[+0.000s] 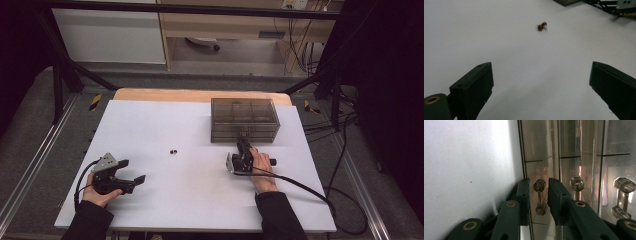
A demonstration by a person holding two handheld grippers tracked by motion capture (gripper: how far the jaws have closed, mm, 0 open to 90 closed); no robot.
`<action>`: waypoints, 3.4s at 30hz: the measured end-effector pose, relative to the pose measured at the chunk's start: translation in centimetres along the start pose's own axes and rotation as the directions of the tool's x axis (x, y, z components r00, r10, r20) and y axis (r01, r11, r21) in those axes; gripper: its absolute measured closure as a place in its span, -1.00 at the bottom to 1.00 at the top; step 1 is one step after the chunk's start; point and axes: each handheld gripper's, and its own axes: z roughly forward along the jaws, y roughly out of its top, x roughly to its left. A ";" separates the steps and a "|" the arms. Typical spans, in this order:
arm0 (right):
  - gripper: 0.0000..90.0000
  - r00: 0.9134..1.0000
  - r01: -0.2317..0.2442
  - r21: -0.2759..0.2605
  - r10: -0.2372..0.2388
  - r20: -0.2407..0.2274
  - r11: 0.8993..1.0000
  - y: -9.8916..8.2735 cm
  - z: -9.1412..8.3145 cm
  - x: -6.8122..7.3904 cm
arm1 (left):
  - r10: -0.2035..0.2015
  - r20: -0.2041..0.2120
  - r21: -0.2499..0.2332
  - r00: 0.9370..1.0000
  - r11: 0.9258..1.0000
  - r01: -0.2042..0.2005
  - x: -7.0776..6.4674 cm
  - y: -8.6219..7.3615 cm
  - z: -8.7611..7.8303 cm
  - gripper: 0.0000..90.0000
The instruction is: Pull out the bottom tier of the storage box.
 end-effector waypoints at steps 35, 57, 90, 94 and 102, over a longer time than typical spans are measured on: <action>0.78 0.998 0.044 0.008 -0.044 0.036 0.999 0.2 -0.2 0.4 | -0.001 -0.004 0.000 1.000 1.000 0.001 0.1 -0.1 0.0 -0.88; 0.39 0.999 0.046 -0.005 -0.046 0.029 0.999 0.1 -0.7 0.1 | 0.003 -0.005 0.002 1.000 1.000 -0.003 0.0 0.0 0.0 -0.88; 0.53 0.996 0.080 -0.011 -0.079 0.028 0.997 -0.1 -0.5 0.0 | 0.003 -0.006 0.001 1.000 1.000 -0.003 0.1 -0.1 0.0 -0.88; 0.53 0.996 0.080 -0.008 -0.079 0.027 0.997 -0.1 -0.7 0.1 | 0.004 -0.005 0.002 1.000 1.000 -0.004 0.0 -0.1 0.0 -0.88; 0.53 0.997 0.078 -0.008 -0.078 0.027 0.997 0.0 -1.0 0.2 | 0.003 -0.005 0.003 1.000 1.000 -0.003 0.0 -0.1 0.0 -0.88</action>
